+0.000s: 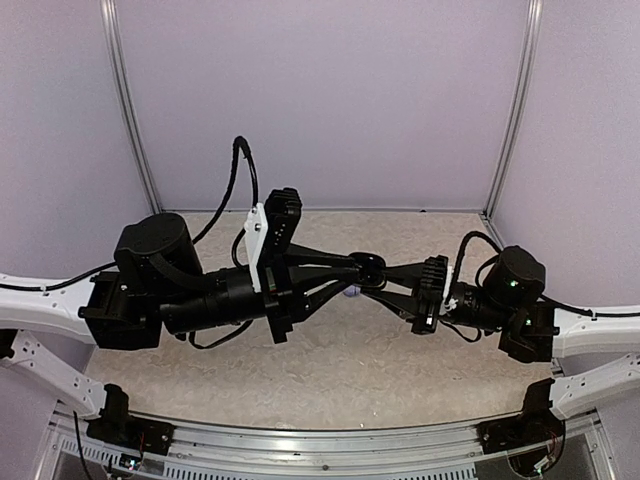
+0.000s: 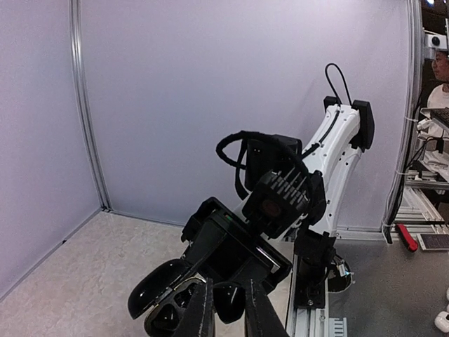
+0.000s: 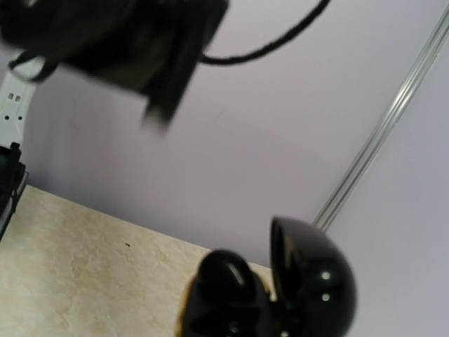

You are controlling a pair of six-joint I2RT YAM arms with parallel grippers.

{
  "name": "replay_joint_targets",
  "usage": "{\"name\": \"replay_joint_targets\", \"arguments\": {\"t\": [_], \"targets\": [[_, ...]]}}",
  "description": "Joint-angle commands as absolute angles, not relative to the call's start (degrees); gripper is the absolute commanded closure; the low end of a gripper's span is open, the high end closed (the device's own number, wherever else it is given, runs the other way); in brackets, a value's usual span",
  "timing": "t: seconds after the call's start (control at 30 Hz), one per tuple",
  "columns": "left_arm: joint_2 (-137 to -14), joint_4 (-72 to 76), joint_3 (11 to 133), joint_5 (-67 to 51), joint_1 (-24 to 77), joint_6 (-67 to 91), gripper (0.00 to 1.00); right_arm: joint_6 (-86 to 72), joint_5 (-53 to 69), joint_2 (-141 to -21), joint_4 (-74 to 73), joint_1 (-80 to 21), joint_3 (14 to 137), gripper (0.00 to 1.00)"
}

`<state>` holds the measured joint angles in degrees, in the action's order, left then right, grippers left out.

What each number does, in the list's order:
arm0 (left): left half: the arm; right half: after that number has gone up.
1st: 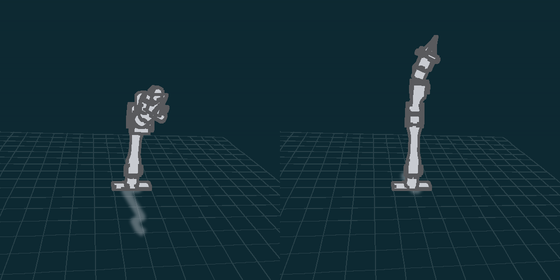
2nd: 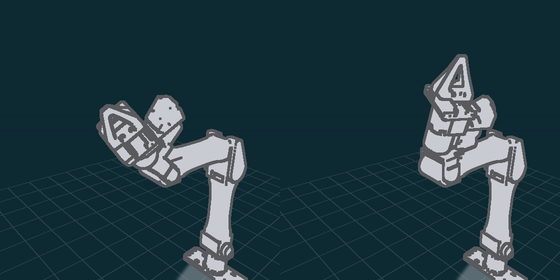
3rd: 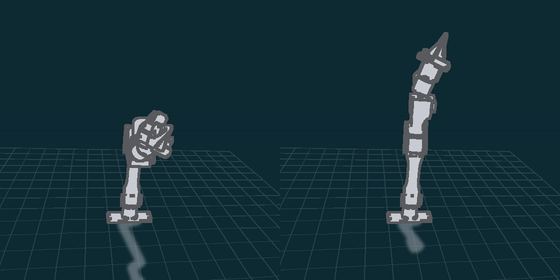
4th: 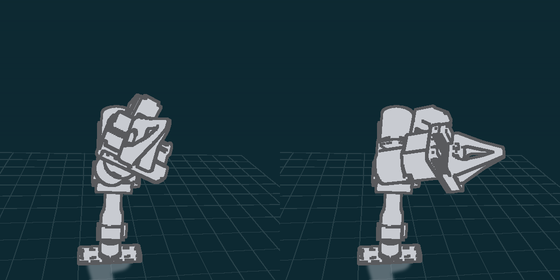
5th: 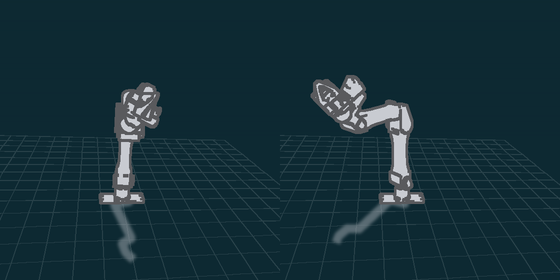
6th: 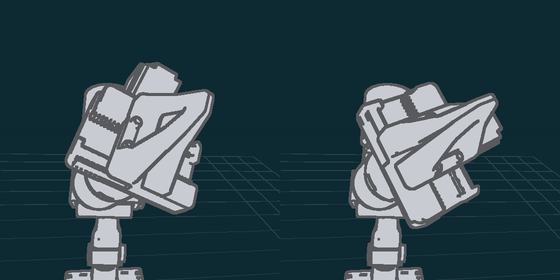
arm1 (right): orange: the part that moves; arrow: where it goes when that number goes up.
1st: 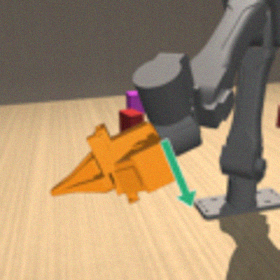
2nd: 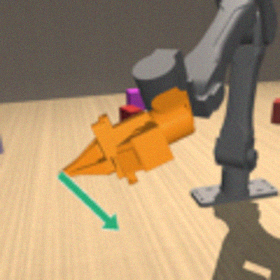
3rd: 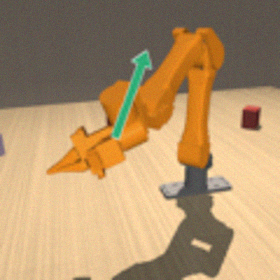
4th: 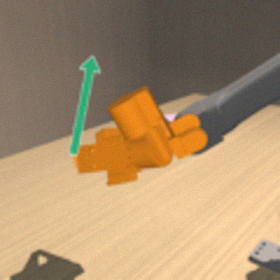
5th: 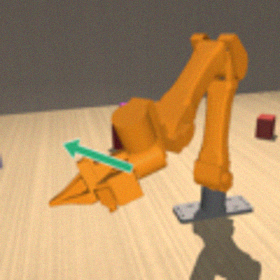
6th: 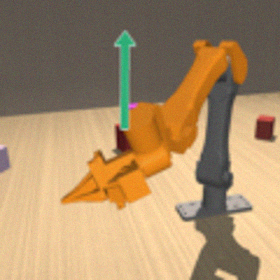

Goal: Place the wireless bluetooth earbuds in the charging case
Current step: Insert the right earbud into the right side groove of the charging case.

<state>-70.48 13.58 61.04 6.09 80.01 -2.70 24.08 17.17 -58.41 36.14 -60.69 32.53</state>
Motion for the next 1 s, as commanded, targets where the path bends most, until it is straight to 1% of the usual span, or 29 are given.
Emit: {"name": "replay_joint_targets", "arguments": {"t": [0.0,0.37,0.67,0.97], "targets": [[-72.6,16.92,63.56,8.26,80.56,-6.09,1.0,22.25,17.97,-58.53,37.44,-60.54,34.77,1.0],[-78.42,15.31,67.35,12.89,80.35,-8.85,1.0,20.6,17.66,-59.42,38.0,-61.06,35.26,1.0],[-79.14,14.08,67.44,13.71,79.16,-8.6,1.0,16.54,17.44,-58.67,39.44,-61.04,35.07,1.0],[-79.68,13.04,67.67,13.26,78.27,-8.17,1.0,16.22,18.33,-58.05,39.87,-61.08,34.98,1.0]]}}
